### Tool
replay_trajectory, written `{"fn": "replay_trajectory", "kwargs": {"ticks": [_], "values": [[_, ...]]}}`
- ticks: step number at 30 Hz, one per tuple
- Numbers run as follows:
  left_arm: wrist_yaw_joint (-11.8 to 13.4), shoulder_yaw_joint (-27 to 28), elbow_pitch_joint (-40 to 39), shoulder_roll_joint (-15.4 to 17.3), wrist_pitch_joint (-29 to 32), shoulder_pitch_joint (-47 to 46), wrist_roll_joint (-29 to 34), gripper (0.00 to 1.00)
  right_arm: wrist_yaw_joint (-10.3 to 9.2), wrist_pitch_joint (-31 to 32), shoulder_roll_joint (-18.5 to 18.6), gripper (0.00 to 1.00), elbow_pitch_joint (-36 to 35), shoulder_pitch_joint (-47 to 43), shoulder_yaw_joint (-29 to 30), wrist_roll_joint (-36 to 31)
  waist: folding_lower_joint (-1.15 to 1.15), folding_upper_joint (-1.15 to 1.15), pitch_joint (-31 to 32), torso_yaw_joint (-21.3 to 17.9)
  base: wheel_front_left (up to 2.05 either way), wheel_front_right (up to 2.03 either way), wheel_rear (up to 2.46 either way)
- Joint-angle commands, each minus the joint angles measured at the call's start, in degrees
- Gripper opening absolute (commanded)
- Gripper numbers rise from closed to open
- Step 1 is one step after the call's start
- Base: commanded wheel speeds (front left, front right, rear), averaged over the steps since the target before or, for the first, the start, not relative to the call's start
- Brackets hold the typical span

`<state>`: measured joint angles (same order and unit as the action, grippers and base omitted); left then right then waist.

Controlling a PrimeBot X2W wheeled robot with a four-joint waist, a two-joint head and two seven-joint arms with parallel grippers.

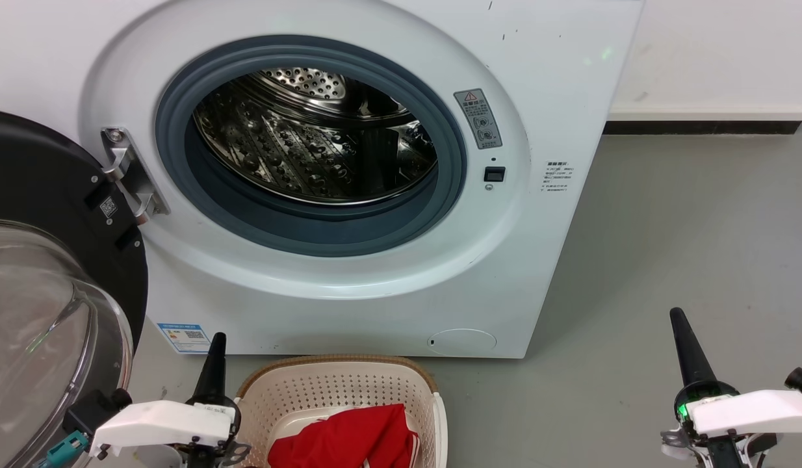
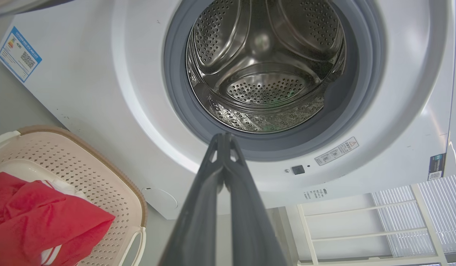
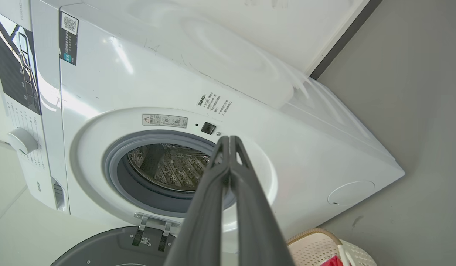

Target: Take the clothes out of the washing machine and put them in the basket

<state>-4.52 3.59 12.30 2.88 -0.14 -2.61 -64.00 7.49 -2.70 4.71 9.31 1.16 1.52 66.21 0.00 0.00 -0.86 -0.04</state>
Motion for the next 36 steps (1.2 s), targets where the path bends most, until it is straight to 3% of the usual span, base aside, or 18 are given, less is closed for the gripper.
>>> {"fn": "replay_trajectory", "kwargs": {"ticks": [1, 36], "values": [[-0.41, 0.31, -0.23, 0.01, 0.4, -1.28, -2.01, 0.0, 0.01, 0.54, 0.35, 0.0, -0.02, 1.47, 0.26, 2.09, 0.0, 0.0, 0.03, 0.0, 0.0, 0.0, 0.0], [-2.22, 2.19, 1.17, 0.0, 4.78, -3.08, -19.92, 0.0, 0.01, 5.28, 0.04, 0.0, 3.17, 4.06, 1.9, 19.87, 0.0, 0.0, 0.43, 0.02, 0.0, 0.0, 0.0]]}}
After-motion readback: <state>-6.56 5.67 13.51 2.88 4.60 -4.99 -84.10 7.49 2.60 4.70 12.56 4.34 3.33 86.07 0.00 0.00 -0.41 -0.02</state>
